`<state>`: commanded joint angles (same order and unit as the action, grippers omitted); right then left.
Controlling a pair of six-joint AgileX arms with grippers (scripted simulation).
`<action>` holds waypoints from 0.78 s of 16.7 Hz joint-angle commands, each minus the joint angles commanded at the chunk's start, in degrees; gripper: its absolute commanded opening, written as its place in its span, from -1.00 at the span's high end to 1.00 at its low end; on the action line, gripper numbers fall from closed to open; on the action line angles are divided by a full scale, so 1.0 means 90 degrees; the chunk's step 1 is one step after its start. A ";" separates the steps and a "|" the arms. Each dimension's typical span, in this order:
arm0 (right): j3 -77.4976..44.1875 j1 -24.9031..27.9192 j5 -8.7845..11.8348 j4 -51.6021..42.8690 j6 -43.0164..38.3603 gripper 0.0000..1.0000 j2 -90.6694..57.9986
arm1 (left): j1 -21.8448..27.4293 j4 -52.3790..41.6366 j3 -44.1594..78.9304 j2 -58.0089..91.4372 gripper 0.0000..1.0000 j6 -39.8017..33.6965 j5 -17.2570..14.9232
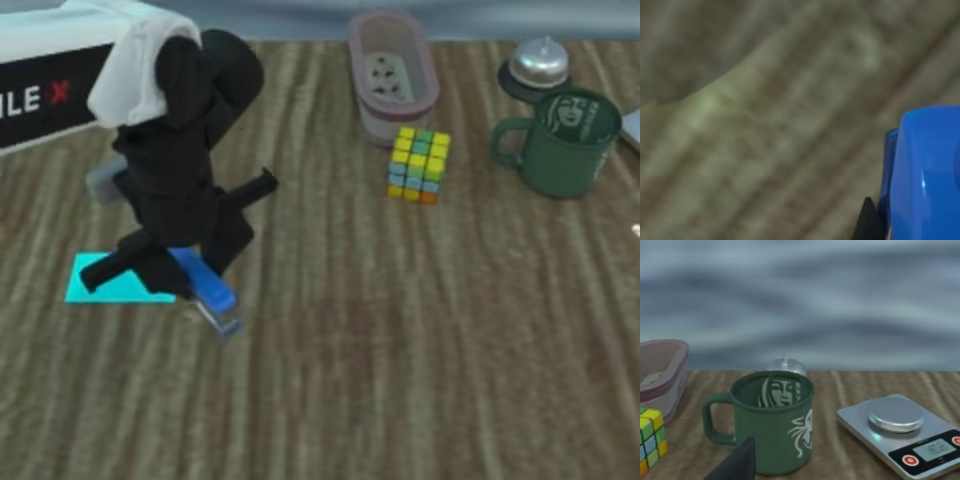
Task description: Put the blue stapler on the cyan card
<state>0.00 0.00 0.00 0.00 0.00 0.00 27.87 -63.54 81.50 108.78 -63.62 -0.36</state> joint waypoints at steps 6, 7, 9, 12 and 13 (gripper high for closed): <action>0.0000 0.0000 0.0000 0.0000 0.0000 -1.00 0.0000 | 0.0016 -0.0271 0.0189 -0.0131 1.00 0.0025 0.0001; 0.0000 0.0000 0.0000 0.0000 0.0000 -1.00 0.0000 | 0.0006 -0.0277 0.0199 -0.0123 1.00 0.0009 0.0001; 0.0000 0.0000 0.0000 0.0000 0.0000 -1.00 0.0000 | -0.0147 -0.0339 0.0329 -0.0028 1.00 -0.0223 0.0009; 0.0000 0.0000 0.0000 0.0000 0.0000 -1.00 0.0000 | -0.0637 -0.0500 0.0694 0.0215 1.00 -0.1076 0.0034; 0.0000 0.0000 0.0000 0.0000 0.0000 -1.00 0.0000 | -0.0840 -0.0562 0.0834 0.0307 1.00 -0.1477 0.0045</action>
<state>0.00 0.00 0.00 0.00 0.00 0.00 20.32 -68.60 89.00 111.54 -76.91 0.04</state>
